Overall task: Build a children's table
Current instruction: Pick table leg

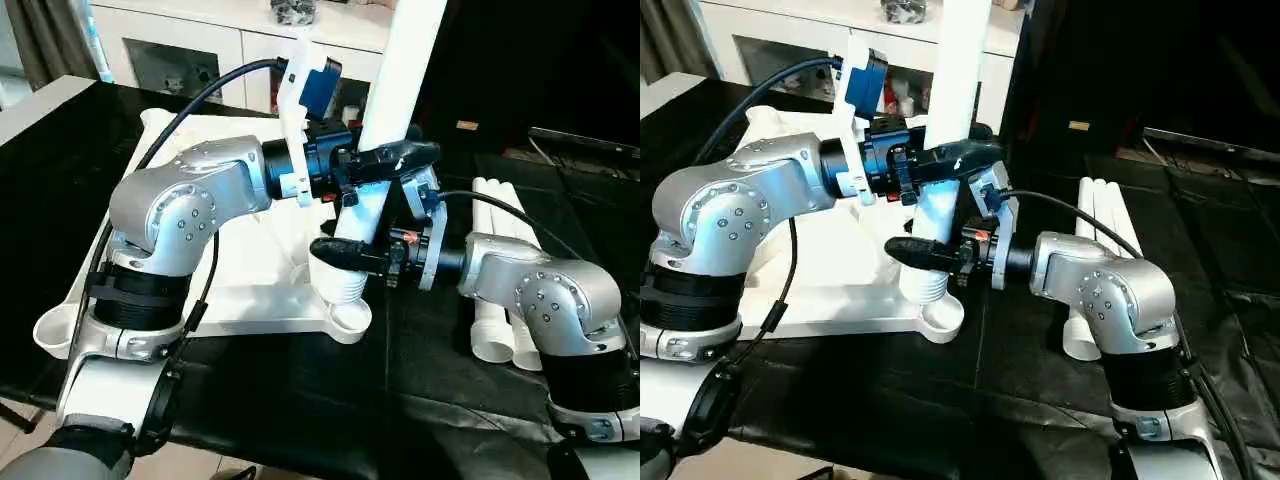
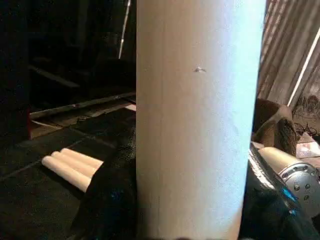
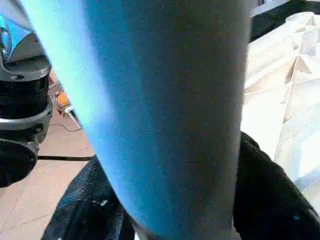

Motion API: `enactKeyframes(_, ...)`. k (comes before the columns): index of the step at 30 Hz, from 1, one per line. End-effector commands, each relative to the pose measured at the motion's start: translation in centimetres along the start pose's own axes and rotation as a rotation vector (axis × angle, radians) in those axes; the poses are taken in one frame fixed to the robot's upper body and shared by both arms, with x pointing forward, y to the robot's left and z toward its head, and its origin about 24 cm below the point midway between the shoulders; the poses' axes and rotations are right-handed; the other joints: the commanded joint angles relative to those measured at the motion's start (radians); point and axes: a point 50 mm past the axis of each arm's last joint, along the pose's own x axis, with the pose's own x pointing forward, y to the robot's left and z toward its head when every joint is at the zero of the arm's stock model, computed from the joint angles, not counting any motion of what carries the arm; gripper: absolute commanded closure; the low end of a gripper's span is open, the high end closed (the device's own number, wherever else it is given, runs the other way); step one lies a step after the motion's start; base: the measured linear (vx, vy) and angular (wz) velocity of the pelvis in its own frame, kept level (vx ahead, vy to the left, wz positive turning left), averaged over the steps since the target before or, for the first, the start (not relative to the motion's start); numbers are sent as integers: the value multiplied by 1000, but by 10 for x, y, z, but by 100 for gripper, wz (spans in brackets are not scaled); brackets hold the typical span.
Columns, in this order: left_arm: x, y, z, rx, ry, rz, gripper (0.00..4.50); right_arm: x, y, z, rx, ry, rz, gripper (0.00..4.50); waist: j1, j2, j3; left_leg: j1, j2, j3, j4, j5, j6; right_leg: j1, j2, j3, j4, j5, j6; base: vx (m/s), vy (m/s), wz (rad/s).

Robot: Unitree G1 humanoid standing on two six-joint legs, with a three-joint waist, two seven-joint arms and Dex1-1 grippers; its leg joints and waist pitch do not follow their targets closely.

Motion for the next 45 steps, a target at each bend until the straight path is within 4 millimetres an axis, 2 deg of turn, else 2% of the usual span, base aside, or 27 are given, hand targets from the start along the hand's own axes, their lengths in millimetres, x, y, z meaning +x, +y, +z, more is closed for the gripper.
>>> enactKeyframes(1,6,-8,12,48,-13,-50,267,-4,-4,-4,0,28,-40,220,5,0,-77,-4,52,-7,-72,7,9,84,-87,54,-70,-280,-105,0,0,0)
enactKeyframes(8,7,-7,14,48,-18,-48,267,-4,-4,-5,-17,37,-45,240,5,2,-77,-5,52,-7,-72,7,7,84,-86,53,-68,-270,-108,0,0,0)
enactKeyframes(12,11,-11,22,48,-70,-59,267,-2,-4,-5,-12,23,-44,241,5,3,-77,-4,53,-8,-72,4,7,84,-86,53,-68,-268,-111,0,0,0)
enactKeyframes(13,11,-11,22,46,-73,-63,211,-2,-4,-5,-12,23,-44,242,5,3,-77,-4,54,-8,-72,5,7,85,-87,53,-67,-264,-114,0,0,0)
enactKeyframes(17,14,-19,31,-18,-154,-116,191,-1,-5,-6,-4,7,-50,244,7,2,-78,-6,53,-8,-69,9,10,86,-89,52,-66,-241,-137,0,0,0)
enactKeyframes(18,15,-22,35,-38,-184,-138,177,-1,-5,-6,2,0,-57,247,6,-2,-78,-7,51,-7,-68,4,12,88,-87,51,-66,-244,-140,0,0,0)
enactKeyframes(20,16,-27,43,-74,-250,-190,153,1,-5,-4,0,-23,-64,250,7,-1,-77,-7,50,-7,-68,6,12,87,-88,51,-67,-257,-134,0,0,0)
enactKeyframes(22,16,-30,46,-87,-278,-211,149,2,-5,-3,3,-37,-65,250,7,-1,-77,-7,49,-5,-68,-1,15,86,-87,51,-71,-270,-132,0,0,0)
enactKeyframes(23,17,-31,48,-90,-293,-217,122,3,-6,-3,-2,-44,-79,250,7,0,-76,-6,50,-6,-69,-4,16,84,-86,49,-72,-281,-127,0,0,0)
enactKeyframes(26,16,-30,51,-77,-314,-207,111,4,-9,-1,-26,-70,-122,250,7,-1,-76,-4,52,-6,-71,-2,15,82,-85,49,-75,-293,-107,0,0,0)
enactKeyframes(29,11,-28,51,-40,-332,-170,70,5,-14,0,-40,-97,-184,250,5,1,-76,-4,51,-6,-72,-14,9,82,-86,49,-78,-313,-96,0,0,0)
enactKeyframes(32,1,-20,46,-17,-317,-87,66,3,-21,-2,-74,-100,-268,250,1,4,-75,-2,54,-8,-75,-17,-11,80,-85,49,-74,-306,-85,0,0,0)
enactKeyframes(33,-9,-13,39,-1,-292,-21,66,1,-28,-4,-75,-117,-337,250,2,7,-75,-2,53,-8,-74,-20,-12,81,-85,49,-76,-308,-83,0,0,0)
enactKeyframes(34,-9,-13,39,-1,-292,-21,65,1,-28,-4,-75,-117,-337,250,-2,6,-74,-2,53,-7,-77,-29,-19,80,-85,50,-76,-316,-83,0,0,0)
enactKeyframes(35,-12,-12,37,0,-284,-3,65,-1,-30,-4,-77,-124,-359,251,1,13,-76,0,51,-6,-75,-27,-23,81,-84,50,-75,-308,-85,0,0,0)
enactKeyframes(36,-12,-12,37,0,-284,-3,65,-1,-30,-4,-77,-124,-359,254,0,12,-77,1,53,-6,-74,-27,-24,80,-83,49,-74,-297,-87,0,0,0)
enactKeyframes(37,-27,-6,20,38,-205,64,65,-9,-39,-6,-96,-159,-465,254,-1,15,-76,2,53,-5,-75,-29,-22,78,-82,50,-74,-288,-90,0,0,0)
enactKeyframes(38,-33,-4,14,47,-177,83,65,-12,-42,-6,-102,-171,-502,257,-8,15,-74,-2,55,-6,-80,-37,-30,81,-81,49,-71,-287,-85,0,0,0)
enactKeyframes(40,-41,-3,5,54,-136,105,65,-16,-44,-8,-99,-189,-549,258,-8,21,-77,3,55,-6,-79,-24,-34,80,-82,51,-68,-270,-81,0,0,0)
enactKeyframes(43,-55,2,-30,107,45,146,65,-28,-50,-16,-94,-216,-659,258,-12,24,-76,6,57,-6,-83,-30,-32,77,-78,51,-67,-258,-77,0,0,0)
enactKeyframes(44,-55,2,-30,107,45,146,65,-28,-50,-16,-94,-216,-659,258,-13,24,-76,6,58,-5,-84,-30,-33,77,-78,52,-65,-242,-83,0,0,0)
enactKeyframes(45,-59,6,-48,144,151,167,65,-31,-51,-19,-105,-207,-687,258,-10,21,-75,8,58,-7,-84,-32,-28,77,-79,51,-69,-244,-83,0,0,0)
